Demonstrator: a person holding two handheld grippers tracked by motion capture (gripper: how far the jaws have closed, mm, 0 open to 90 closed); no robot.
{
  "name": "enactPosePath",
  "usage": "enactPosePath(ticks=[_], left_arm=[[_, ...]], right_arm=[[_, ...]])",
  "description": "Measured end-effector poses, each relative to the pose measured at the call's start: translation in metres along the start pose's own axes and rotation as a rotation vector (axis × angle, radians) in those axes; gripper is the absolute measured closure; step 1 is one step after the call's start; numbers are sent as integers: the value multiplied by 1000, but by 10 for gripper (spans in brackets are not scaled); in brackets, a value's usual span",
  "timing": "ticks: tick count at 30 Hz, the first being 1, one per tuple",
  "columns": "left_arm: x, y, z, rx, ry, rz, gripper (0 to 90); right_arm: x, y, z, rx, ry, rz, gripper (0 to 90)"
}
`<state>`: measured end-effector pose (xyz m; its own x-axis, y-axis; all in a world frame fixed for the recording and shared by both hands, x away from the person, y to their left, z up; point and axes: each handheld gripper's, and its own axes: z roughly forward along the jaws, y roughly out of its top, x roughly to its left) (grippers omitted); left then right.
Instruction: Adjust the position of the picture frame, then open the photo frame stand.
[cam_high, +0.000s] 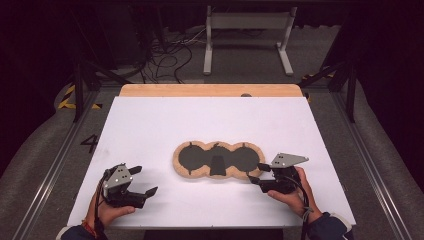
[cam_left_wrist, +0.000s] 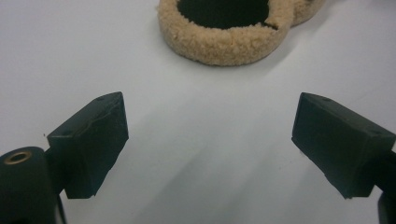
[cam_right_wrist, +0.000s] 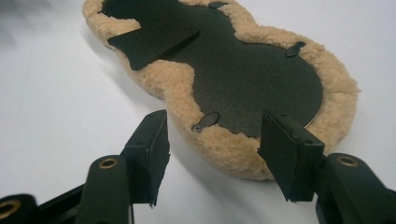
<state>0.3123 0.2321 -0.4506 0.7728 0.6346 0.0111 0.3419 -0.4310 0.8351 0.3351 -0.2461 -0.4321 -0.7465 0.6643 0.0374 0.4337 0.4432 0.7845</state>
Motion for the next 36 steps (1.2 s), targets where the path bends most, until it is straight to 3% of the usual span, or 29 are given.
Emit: enactPosePath(ticks=[4,6,12,17,22,30,36], left_arm=[[-3,2,-5,-49,37,11,119],[-3,2,-5,-53,32,4,119],[-4,1,0,-35,23,-5,120],[-4,0,3,-2,22,13,120],[-4,0,6,11,16,14,120],[-8,2,13,36,9,33,119],[-7,1,13,44,15,30,119]], right_arm=[[5,1,2,5,11,-8,433],[6,1,3,6,19,-9,434],[11,4,10,17,45,-21,460],[15,7,15,26,72,-33,492],[19,9,19,32,94,-23,532],[25,12,30,68,127,35,633],[33,17,41,89,153,30,652]])
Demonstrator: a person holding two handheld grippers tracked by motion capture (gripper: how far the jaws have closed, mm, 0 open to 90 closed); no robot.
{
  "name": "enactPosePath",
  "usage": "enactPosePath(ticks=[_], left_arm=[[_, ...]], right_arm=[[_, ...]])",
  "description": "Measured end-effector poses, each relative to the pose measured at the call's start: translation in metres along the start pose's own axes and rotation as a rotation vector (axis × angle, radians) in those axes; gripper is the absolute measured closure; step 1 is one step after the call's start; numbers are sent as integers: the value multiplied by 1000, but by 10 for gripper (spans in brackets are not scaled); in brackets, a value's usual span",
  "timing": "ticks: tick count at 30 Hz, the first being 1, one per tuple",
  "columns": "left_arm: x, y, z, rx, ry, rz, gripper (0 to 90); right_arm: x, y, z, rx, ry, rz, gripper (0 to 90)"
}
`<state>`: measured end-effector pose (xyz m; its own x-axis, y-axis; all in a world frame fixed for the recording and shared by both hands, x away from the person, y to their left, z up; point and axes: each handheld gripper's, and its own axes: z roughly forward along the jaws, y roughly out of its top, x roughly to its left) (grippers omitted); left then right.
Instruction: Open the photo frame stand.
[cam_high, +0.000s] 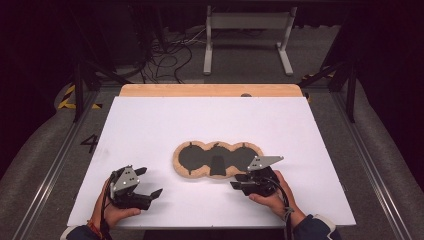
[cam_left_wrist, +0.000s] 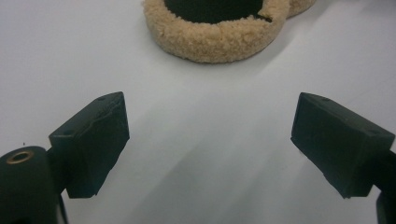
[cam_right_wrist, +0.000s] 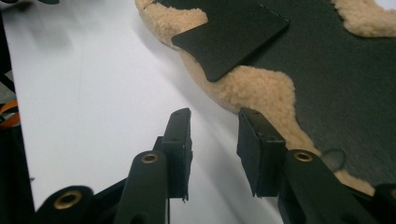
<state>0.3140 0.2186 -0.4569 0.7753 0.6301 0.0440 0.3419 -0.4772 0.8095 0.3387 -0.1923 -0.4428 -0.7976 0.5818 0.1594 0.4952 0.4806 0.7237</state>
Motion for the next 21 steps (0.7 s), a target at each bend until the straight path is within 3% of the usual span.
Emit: enactPosePath(ticks=[3,9,21], left_arm=[[1,-1,0,3,1,-9,120],[0,-1,1,14,2,-8,120],[1,-1,3,23,-7,-16,120]], right_arm=[[0,4,8,12,19,31,652],[2,11,23,41,64,46,604],[-1,15,21,4,122,101,538]])
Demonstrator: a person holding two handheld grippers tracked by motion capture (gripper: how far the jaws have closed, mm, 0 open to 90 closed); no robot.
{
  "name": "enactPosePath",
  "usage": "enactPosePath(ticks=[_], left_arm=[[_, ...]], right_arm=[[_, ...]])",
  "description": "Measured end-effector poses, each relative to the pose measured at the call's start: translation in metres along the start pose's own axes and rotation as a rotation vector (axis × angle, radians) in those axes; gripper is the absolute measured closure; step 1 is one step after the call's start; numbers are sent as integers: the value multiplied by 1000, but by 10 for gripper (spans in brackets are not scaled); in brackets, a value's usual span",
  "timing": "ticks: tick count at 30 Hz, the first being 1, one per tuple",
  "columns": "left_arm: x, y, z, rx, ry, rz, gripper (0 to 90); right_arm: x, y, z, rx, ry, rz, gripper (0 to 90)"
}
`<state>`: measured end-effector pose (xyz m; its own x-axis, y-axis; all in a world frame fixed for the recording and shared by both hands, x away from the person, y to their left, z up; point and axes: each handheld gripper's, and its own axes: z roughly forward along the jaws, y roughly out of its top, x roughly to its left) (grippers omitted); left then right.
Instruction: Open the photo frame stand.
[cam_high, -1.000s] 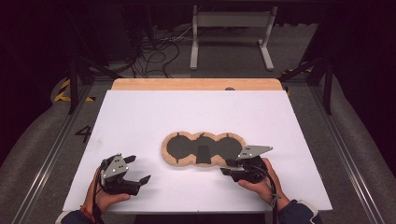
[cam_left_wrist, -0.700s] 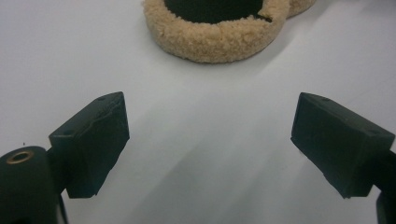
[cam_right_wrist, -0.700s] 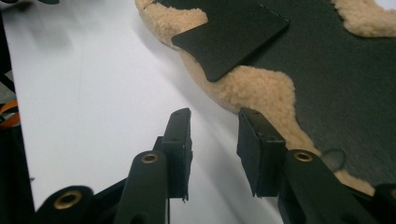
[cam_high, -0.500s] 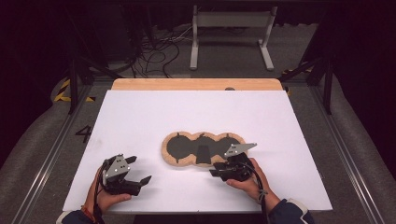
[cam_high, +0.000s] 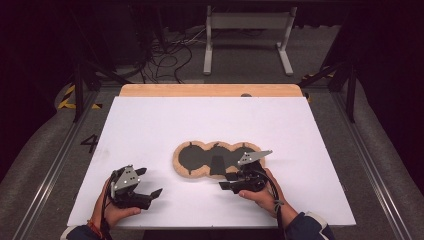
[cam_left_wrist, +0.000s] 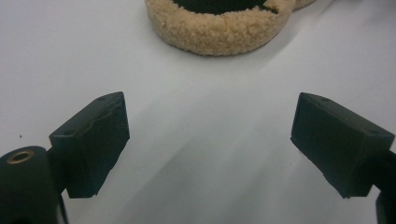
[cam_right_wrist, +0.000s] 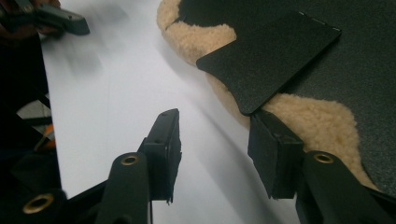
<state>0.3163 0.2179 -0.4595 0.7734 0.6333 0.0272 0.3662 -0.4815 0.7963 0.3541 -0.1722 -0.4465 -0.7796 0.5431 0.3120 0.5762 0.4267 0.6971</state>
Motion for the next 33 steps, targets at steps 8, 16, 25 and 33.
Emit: enactPosePath(ticks=[8,16,25,33], left_arm=[[-1,1,3,8,28,-24,154],[-2,2,4,15,42,-27,146],[-3,3,5,24,46,-14,136],[-2,8,13,21,23,-26,132]], right_arm=[[-13,6,1,-54,113,212,500],[-22,6,2,-85,209,359,432],[-23,5,1,-108,226,428,420],[-32,8,6,-134,229,596,545]])
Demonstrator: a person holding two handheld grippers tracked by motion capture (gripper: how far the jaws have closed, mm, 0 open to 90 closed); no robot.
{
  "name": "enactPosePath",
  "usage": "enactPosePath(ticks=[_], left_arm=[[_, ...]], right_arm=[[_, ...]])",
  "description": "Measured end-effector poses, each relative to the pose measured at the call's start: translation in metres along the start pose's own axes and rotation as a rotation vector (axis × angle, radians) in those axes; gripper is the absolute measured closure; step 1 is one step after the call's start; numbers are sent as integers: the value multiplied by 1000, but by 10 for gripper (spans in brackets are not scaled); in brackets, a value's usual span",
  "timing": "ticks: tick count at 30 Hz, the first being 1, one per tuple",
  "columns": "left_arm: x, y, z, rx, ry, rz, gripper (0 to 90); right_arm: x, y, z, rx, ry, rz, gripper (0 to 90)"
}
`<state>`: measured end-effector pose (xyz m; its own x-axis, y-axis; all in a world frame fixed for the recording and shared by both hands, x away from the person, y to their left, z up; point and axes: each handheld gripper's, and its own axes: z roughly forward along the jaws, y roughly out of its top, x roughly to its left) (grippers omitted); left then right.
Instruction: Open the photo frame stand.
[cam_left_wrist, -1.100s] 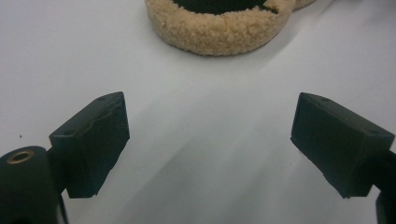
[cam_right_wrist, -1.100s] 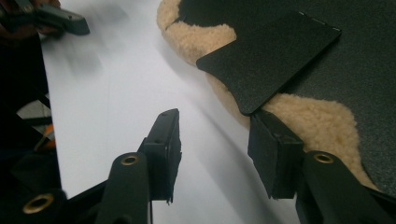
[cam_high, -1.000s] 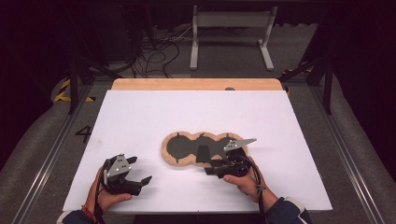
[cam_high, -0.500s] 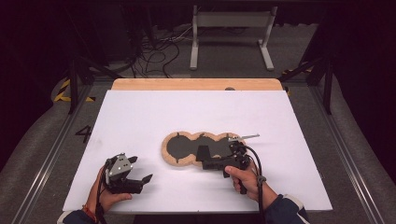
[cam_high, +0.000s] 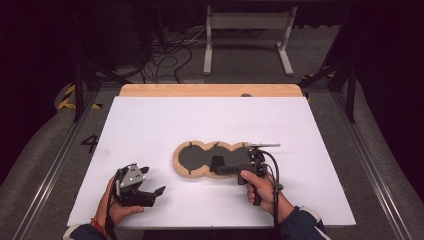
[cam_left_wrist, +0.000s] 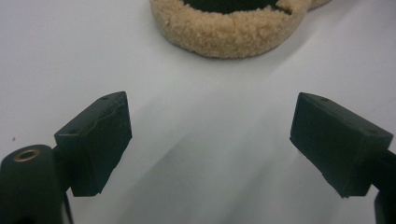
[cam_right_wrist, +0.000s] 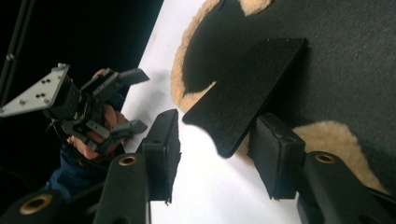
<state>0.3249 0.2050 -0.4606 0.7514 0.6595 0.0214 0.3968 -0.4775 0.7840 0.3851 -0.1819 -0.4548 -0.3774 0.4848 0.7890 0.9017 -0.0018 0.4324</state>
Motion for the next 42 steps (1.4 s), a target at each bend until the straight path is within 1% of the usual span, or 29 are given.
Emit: enactPosePath(ticks=[3,4,5,6,7,10,11,12,14,15,17,18,19,20,23,24,26,28,30,31,33,34,35,36,37,38,39,40,42], left_arm=[[4,6,6,-8,-23,-19,129],[5,7,7,-10,-26,-26,126],[8,10,10,-11,-29,-33,126],[12,13,12,-16,-39,-55,126],[15,15,14,-19,-49,-59,126],[23,21,20,-23,-61,-100,127],[23,21,20,-23,-61,-100,128],[27,24,24,-30,-66,-121,128],[30,28,29,-29,-61,-124,129],[31,30,31,-22,-65,-109,130],[28,32,35,-12,-72,-98,128],[26,33,36,-10,-71,-91,128],[25,34,36,-4,-73,-80,128],[25,34,37,-2,-76,-74,127],[24,34,39,-1,-92,-83,127],[25,34,41,2,-100,-99,127],[26,36,45,2,-119,-101,127],[27,38,49,9,-131,-102,126],[29,40,53,19,-137,-97,126],[29,40,54,24,-133,-104,124],[32,41,58,27,-143,-126,124],[33,42,60,31,-153,-142,124],[35,42,62,30,-168,-149,117],[37,43,64,25,-178,-167,107],[38,44,66,27,-186,-160,107],[38,44,66,27,-186,-160,102],[40,45,68,40,-202,-179,88],[41,45,69,41,-208,-186,88],[43,45,69,30,-213,-204,92]], right_arm=[[-1,2,5,-17,-2,23,570],[-1,3,7,-19,-18,28,576],[-1,4,9,-16,-14,37,573],[-2,5,10,-12,-5,42,569],[-2,6,11,-9,2,47,569],[-6,6,11,-11,22,56,580],[-6,6,11,-11,22,56,580],[-6,6,10,-10,25,68,581],[-5,5,10,-13,17,70,572],[-5,5,9,-13,14,69,554],[-4,5,7,-14,11,64,534],[-4,6,6,-18,5,61,549],[-5,5,4,-31,-9,63,590],[-7,4,2,-57,-23,76,627],[-9,3,2,-59,-14,76,627],[-10,4,2,-54,-11,73,627],[-11,4,3,-61,2,87,622],[-10,4,6,-61,14,96,597],[-10,5,8,-59,27,110,596],[-11,6,9,-57,35,112,594],[-13,6,12,-57,51,124,593],[-12,7,12,-55,48,124,594],[-12,7,12,-53,46,122,599],[-12,7,12,-55,44,125,609],[-12,6,12,-55,40,123,621],[-11,6,12,-50,35,110,629],[-10,6,12,-44,31,99,647],[-10,6,12,-44,31,99,647],[-10,5,12,-38,27,77,669]])
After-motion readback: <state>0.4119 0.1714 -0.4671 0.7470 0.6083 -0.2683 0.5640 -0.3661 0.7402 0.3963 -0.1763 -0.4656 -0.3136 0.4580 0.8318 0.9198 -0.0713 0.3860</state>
